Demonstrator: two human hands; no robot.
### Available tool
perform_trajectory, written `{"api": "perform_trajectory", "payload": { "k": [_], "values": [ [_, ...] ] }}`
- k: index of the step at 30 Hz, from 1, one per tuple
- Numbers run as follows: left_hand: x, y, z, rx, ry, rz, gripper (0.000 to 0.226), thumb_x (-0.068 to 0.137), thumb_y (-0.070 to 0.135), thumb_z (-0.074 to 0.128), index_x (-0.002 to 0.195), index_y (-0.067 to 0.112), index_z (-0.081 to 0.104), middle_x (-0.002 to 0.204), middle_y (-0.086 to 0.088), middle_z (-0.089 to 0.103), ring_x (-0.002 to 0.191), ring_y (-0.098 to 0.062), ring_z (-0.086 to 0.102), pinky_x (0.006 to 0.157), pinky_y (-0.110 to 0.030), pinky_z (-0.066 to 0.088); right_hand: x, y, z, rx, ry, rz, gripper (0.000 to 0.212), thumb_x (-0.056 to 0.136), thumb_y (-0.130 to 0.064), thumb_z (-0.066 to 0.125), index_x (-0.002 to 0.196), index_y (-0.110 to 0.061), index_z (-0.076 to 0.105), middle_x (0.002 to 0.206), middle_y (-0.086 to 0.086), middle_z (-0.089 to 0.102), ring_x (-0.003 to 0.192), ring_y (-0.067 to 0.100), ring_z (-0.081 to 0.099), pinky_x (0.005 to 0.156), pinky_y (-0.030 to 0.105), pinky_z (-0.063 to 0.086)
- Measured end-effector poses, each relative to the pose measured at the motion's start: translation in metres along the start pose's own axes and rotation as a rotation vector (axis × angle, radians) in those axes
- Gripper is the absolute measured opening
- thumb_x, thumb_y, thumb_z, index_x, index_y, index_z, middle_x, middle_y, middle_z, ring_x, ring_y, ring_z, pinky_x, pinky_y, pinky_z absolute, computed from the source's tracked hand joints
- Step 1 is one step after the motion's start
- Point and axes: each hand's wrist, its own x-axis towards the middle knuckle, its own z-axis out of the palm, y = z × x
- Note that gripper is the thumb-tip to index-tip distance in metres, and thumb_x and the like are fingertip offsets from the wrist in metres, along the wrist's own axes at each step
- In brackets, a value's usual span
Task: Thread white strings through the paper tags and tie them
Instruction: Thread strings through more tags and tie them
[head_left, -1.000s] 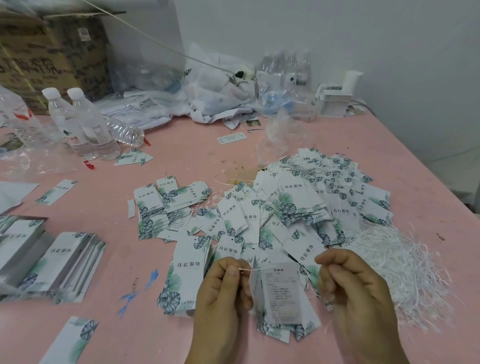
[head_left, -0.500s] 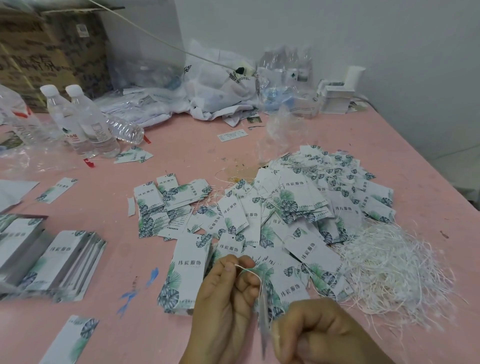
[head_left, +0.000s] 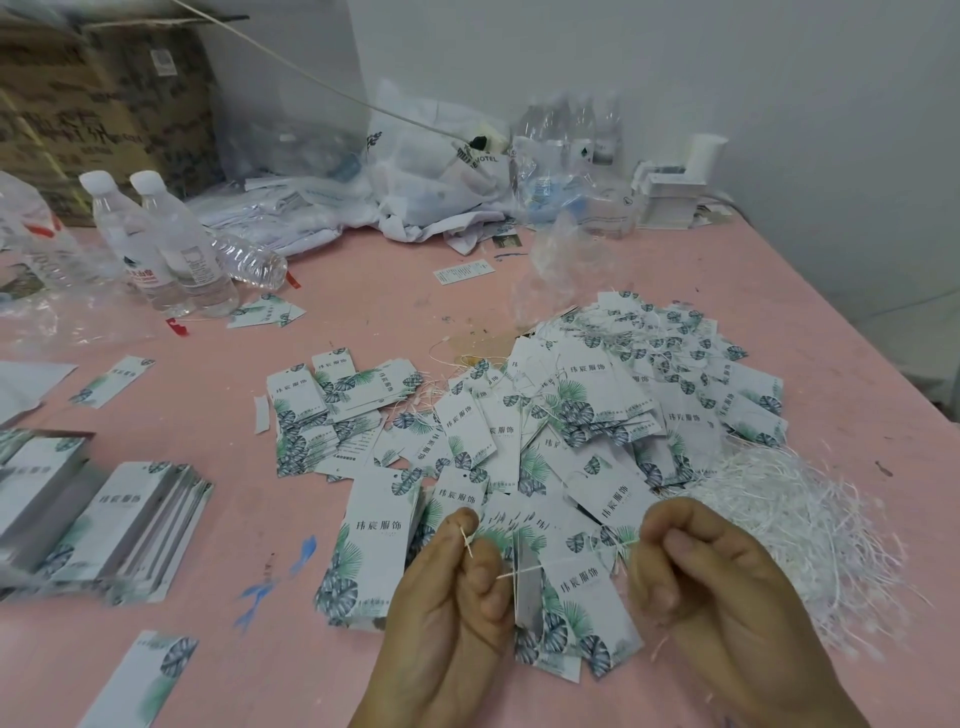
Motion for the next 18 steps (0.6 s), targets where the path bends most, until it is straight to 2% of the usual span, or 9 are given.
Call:
{"api": "perform_trajectory", "payload": {
  "k": [2,3,6,10,14,18],
  "values": [
    [0.0,-0.001,-0.002,0.002,-0.009,-0.012,0.03,0.069,0.009,0.082,0.085,0.013,0.056,0.047,-0.002,0.043,0.031,-0.015,0.044,0.031,-0.02,0.039,0.002,0.003,-0.001,-0.079,0.071,-0.02,0.021,0.067,-0.024,0.076,0.078,-0.007,0.071,0.051,0.013,0.051,0.046,0.017,0.048,0.045,0.022,0.044],
    [-0.001,-0.001,-0.003,0.001,-0.02,-0.015,0.03,0.071,0.009,0.082,0.085,0.013,0.056,0.047,-0.002,0.041,0.03,-0.015,0.043,0.031,-0.019,0.038,0.002,0.004,-0.002,-0.102,0.081,-0.023,0.017,0.069,-0.022,0.07,0.079,-0.007,0.072,0.054,0.014,0.053,0.048,0.017,0.049,0.046,0.022,0.045],
    [0.0,-0.002,-0.004,-0.005,-0.055,0.016,0.043,0.055,0.015,0.096,0.081,0.011,0.062,0.05,-0.002,0.041,0.034,-0.015,0.045,0.033,-0.019,0.04,0.001,0.006,-0.001,-0.096,0.058,-0.004,0.021,0.074,-0.016,0.059,0.086,-0.007,0.074,0.061,0.016,0.059,0.052,0.02,0.053,0.049,0.024,0.047],
    [0.003,-0.002,-0.003,0.071,-0.057,0.077,0.051,0.042,0.016,0.101,0.081,0.004,0.071,0.056,-0.006,0.049,0.041,-0.015,0.051,0.04,-0.021,0.047,0.002,0.006,0.005,-0.045,0.014,0.035,0.025,0.072,-0.024,0.071,0.093,-0.01,0.07,0.067,0.023,0.063,0.051,0.024,0.058,0.048,0.028,0.05],
    [0.002,-0.001,-0.008,0.165,-0.061,0.087,0.054,0.031,0.017,0.103,0.077,0.006,0.077,0.059,-0.008,0.059,0.045,-0.014,0.059,0.043,-0.019,0.052,0.001,0.011,0.009,-0.081,-0.001,0.049,0.02,0.069,-0.027,0.079,0.081,-0.013,0.07,0.067,0.025,0.067,0.052,0.027,0.064,0.046,0.028,0.051],
    [0.0,0.0,-0.01,0.143,-0.159,0.072,0.057,0.025,0.012,0.103,0.075,0.003,0.077,0.063,-0.015,0.066,0.048,-0.021,0.066,0.041,-0.022,0.054,0.0,0.015,0.011,-0.121,0.049,0.016,0.045,0.05,-0.041,0.094,0.075,-0.009,0.074,0.059,0.018,0.062,0.046,0.021,0.058,0.044,0.025,0.049]
  ]
}}
